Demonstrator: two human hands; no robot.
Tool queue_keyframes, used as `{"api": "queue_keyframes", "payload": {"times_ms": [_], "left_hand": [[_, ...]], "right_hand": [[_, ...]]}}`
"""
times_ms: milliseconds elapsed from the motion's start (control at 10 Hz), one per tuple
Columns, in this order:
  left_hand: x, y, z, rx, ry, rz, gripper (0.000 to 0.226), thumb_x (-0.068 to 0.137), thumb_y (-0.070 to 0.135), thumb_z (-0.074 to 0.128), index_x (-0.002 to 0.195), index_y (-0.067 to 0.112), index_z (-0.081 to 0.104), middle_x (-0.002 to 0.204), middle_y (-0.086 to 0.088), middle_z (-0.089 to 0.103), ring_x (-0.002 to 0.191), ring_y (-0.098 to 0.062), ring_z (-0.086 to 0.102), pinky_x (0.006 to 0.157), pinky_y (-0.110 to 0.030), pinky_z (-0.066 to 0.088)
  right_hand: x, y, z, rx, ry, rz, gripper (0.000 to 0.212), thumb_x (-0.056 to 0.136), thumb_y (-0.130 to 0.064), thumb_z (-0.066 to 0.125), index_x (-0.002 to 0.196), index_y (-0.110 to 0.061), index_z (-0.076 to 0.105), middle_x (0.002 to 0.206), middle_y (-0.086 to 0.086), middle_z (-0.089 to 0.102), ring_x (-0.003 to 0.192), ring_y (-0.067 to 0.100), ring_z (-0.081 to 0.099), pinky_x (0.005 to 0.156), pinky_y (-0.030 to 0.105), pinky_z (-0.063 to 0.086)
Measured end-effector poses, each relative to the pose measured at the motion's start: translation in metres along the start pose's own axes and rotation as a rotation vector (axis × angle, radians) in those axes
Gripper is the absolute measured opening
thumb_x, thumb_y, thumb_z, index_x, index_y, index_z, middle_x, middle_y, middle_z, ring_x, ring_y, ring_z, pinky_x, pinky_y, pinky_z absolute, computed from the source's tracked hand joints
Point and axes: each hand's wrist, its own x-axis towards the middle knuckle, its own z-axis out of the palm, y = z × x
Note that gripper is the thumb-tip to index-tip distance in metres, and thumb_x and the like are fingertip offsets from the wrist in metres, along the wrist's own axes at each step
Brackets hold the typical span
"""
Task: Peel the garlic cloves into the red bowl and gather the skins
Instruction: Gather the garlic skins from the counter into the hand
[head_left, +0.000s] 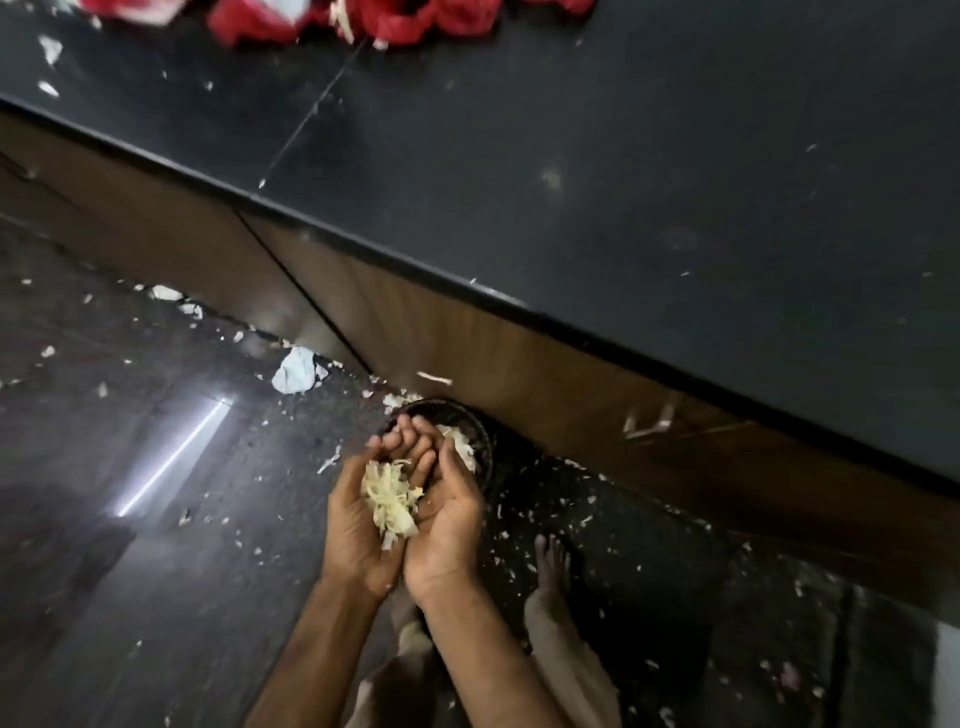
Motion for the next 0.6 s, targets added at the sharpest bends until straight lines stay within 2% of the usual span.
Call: {"api": "queue_keyframes", "payload": {"times_ms": [100,200,300,400,500,600], "left_hand": [[0.038,-0.003,-0.067,0.005,0.109,-0.051,0.04,0.095,0.02,0.043,0.076,0.01,0.077,0.096,-0.008,0.074,0.089,-0.019,0.074,0.091,-0.034,0.057],[0.088,-0.02,-0.123,-0.002,0.221,-0.101,0.038,0.099,0.019,0.036,0.095,0.007,0.072,0.105,-0.012,0.074,0.09,-0.022,0.074,0.09,-0.037,0.055],[0.132,-0.04,-0.154,-0.03,0.243,-0.151,0.023,0.083,0.019,0.048,0.09,0.008,0.067,0.093,-0.011,0.075,0.081,-0.022,0.075,0.082,-0.036,0.058],[0.176,-0.056,-0.182,-0.028,0.27,-0.184,0.027,0.078,0.025,0.052,0.074,0.008,0.073,0.086,-0.009,0.072,0.078,-0.022,0.072,0.089,-0.039,0.057],[0.209,-0.072,-0.207,-0.048,0.296,-0.197,0.027,0.085,0.029,0.048,0.081,0.009,0.066,0.08,-0.007,0.068,0.074,-0.021,0.068,0.077,-0.042,0.062],[0.237,-0.084,-0.224,-0.125,0.339,-0.204,0.025,0.087,0.032,0.048,0.086,0.011,0.061,0.088,-0.007,0.068,0.101,-0.025,0.064,0.104,-0.042,0.049]], "right_hand": [[0.029,0.037,-0.042,0.014,0.169,0.09,0.029,0.096,-0.021,0.054,0.109,-0.002,0.071,0.114,0.015,0.072,0.098,0.021,0.071,0.081,0.032,0.058],[0.066,0.055,-0.08,-0.01,0.314,0.119,0.027,0.102,-0.016,0.049,0.111,-0.003,0.071,0.111,0.011,0.074,0.098,0.019,0.071,0.079,0.028,0.057],[0.103,0.068,-0.115,-0.077,0.428,0.128,0.023,0.101,-0.012,0.05,0.1,-0.005,0.072,0.094,0.007,0.075,0.082,0.015,0.072,0.066,0.024,0.058],[0.136,0.076,-0.147,-0.138,0.477,0.162,0.023,0.101,-0.017,0.053,0.108,-0.002,0.07,0.091,0.007,0.074,0.083,0.018,0.069,0.082,0.031,0.056],[0.166,0.085,-0.173,-0.17,0.502,0.182,0.024,0.104,-0.017,0.048,0.094,-0.009,0.068,0.08,0.004,0.071,0.08,0.018,0.064,0.078,0.03,0.052],[0.191,0.089,-0.19,-0.261,0.531,0.219,0.029,0.106,-0.018,0.042,0.086,-0.012,0.063,0.086,0.006,0.065,0.077,0.019,0.06,0.075,0.03,0.05]]}}
